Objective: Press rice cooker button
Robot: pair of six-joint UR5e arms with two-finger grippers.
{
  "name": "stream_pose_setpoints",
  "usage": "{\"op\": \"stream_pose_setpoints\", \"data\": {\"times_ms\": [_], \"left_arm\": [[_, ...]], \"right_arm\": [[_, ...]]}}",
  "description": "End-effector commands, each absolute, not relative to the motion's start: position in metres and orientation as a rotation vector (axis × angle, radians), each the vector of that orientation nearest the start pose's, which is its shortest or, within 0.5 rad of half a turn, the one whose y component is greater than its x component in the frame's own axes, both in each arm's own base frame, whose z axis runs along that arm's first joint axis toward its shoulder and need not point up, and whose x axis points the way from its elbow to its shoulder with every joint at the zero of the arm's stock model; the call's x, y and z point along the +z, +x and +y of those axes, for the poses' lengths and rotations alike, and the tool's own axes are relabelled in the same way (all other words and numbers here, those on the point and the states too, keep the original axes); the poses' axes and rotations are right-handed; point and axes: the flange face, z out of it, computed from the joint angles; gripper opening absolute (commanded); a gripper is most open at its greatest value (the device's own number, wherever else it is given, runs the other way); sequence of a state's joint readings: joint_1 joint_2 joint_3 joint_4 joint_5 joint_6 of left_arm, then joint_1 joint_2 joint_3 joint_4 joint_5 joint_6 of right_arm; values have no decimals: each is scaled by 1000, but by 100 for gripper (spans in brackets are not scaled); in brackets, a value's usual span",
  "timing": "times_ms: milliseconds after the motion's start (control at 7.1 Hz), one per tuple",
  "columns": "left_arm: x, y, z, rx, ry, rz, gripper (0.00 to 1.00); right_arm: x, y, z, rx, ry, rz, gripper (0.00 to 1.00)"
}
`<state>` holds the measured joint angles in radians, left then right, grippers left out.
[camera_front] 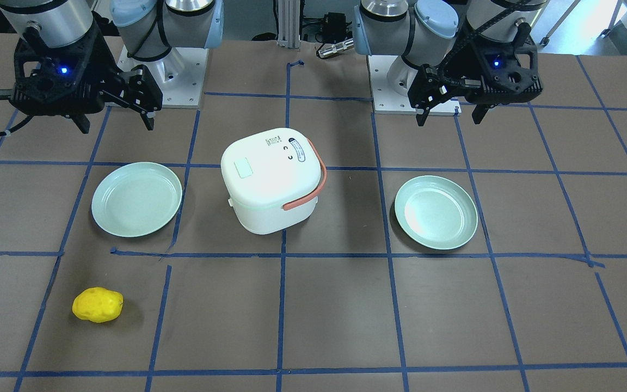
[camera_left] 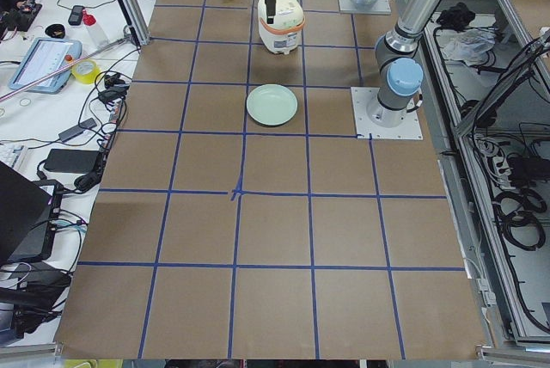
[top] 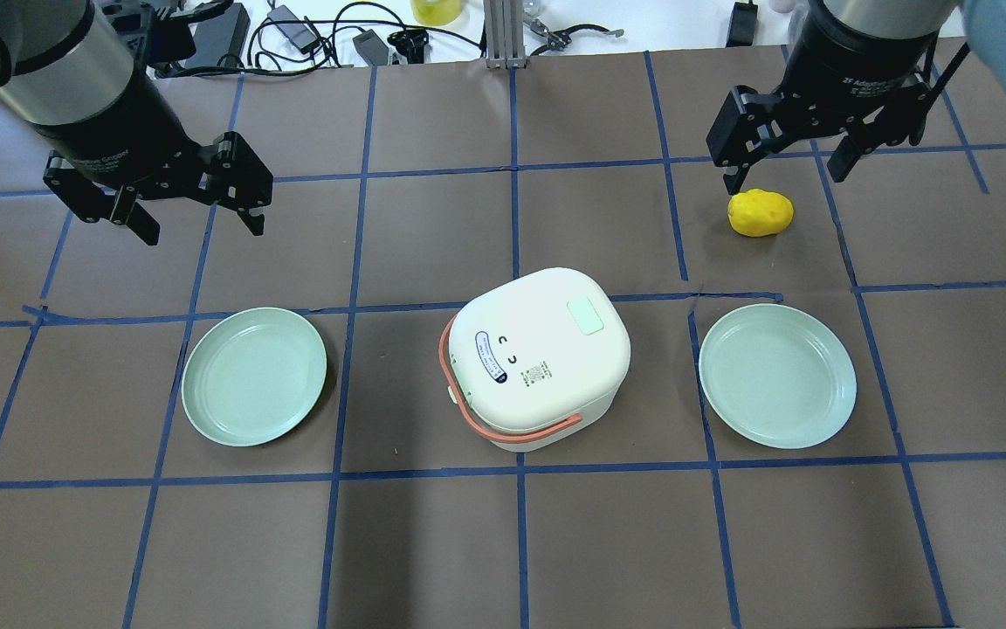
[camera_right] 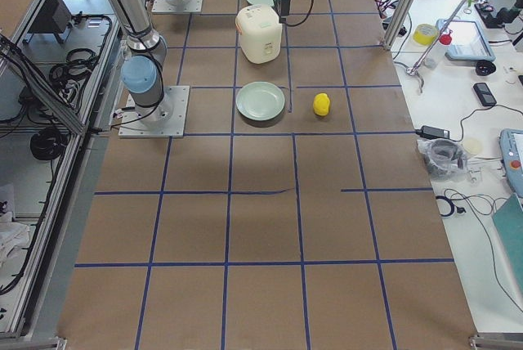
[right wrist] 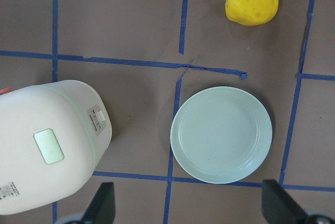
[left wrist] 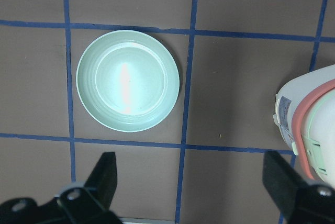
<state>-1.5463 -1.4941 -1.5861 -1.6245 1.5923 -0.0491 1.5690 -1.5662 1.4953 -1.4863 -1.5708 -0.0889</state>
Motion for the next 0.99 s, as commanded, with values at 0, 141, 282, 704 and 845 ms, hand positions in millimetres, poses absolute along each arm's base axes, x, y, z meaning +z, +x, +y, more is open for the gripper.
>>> {"op": "stream_pose_setpoints", "data": {"times_ms": [0, 141, 282, 704, 845], "left_arm": [[511, -120, -462, -12, -115, 3118, 100], [511, -120, -462, -12, -115, 3118, 100], [511, -120, -462, -12, -115, 3118, 100], [511, -120, -462, -12, -115, 3118, 100], [511, -120, -462, -12, -115, 3118, 100]], "right_arm": [[514, 132, -492, 24, -135, 3139, 100], [515, 132, -491, 24, -137, 3142, 100], [515, 133, -491, 24, -142, 3142, 100], [516, 133, -488, 27, -142, 3142, 100], [522, 133, -488, 8, -142, 3141, 100]]}}
